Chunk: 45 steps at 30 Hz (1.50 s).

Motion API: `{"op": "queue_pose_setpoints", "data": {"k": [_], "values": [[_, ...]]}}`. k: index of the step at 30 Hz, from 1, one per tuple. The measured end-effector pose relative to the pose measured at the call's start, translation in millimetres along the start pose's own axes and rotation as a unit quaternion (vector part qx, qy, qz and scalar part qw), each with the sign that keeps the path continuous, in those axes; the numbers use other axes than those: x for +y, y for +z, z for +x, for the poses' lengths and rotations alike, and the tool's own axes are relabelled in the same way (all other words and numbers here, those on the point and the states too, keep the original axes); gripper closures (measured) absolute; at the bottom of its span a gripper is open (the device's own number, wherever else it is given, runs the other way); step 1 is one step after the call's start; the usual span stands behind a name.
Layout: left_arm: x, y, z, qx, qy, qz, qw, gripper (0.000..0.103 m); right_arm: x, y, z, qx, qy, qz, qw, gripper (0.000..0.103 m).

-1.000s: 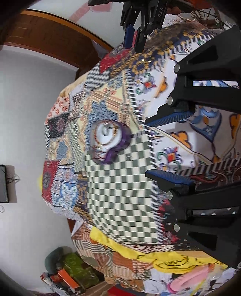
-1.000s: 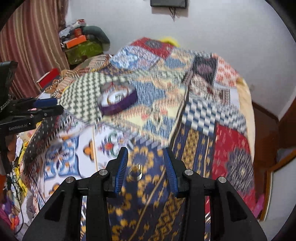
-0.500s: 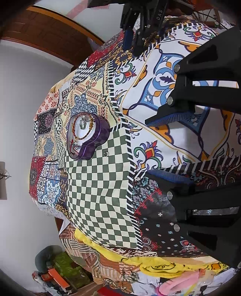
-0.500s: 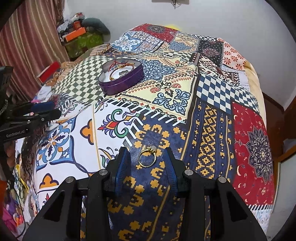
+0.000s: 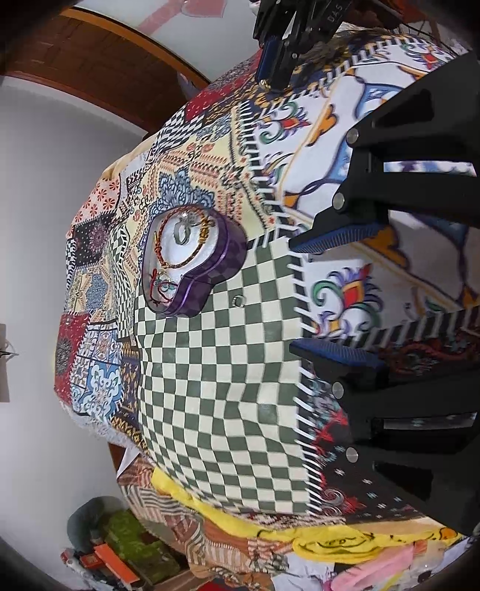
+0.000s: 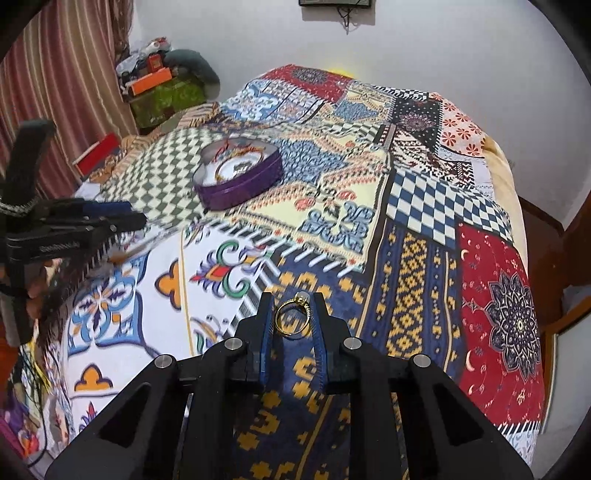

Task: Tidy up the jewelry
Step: 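Lift the gold ring with the right tool while the left tool grasps a small silver ring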

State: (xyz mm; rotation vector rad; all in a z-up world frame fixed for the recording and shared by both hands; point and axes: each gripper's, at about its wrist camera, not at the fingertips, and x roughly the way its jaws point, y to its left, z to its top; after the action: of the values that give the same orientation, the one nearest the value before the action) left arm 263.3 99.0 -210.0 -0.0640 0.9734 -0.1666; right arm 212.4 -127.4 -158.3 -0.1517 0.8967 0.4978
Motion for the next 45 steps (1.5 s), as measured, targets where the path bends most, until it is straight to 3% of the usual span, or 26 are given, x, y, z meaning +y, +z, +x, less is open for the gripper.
{"op": "queue_pose_setpoints", "data": {"k": [5,19,21,27,29,37,40,45], "values": [[1,13,19,0.004,0.003,0.004,1.0000,0.076,-7,8,1,-0.011,0.011,0.010,1.000,0.086],[0,28,49,0.003,0.012,0.015,0.9998,0.084,-19,12,6,-0.021,0.030,0.022,0.999,0.086],[0,27,51,0.001,0.011,0.016,0.9998,0.092,-19,12,6,-0.021,0.032,0.021,0.999,0.086],[-4,26,52,-0.001,0.020,0.023,0.9995,0.097,-14,13,2,-0.025,0.036,0.018,0.999,0.086],[-6,25,49,-0.003,0.030,0.025,0.9992,0.103,-12,14,-1,-0.027,0.036,0.017,0.999,0.086],[-13,16,18,-0.033,0.030,0.035,0.9984,0.103,0,27,-13,-0.045,0.035,0.005,0.998,0.086],[-16,16,20,-0.017,0.024,0.050,0.9983,0.103,3,29,-12,-0.048,0.039,0.007,0.998,0.086],[-11,23,36,0.003,0.041,0.044,0.9982,0.086,5,27,-3,-0.037,0.044,0.006,0.998,0.086]]}}
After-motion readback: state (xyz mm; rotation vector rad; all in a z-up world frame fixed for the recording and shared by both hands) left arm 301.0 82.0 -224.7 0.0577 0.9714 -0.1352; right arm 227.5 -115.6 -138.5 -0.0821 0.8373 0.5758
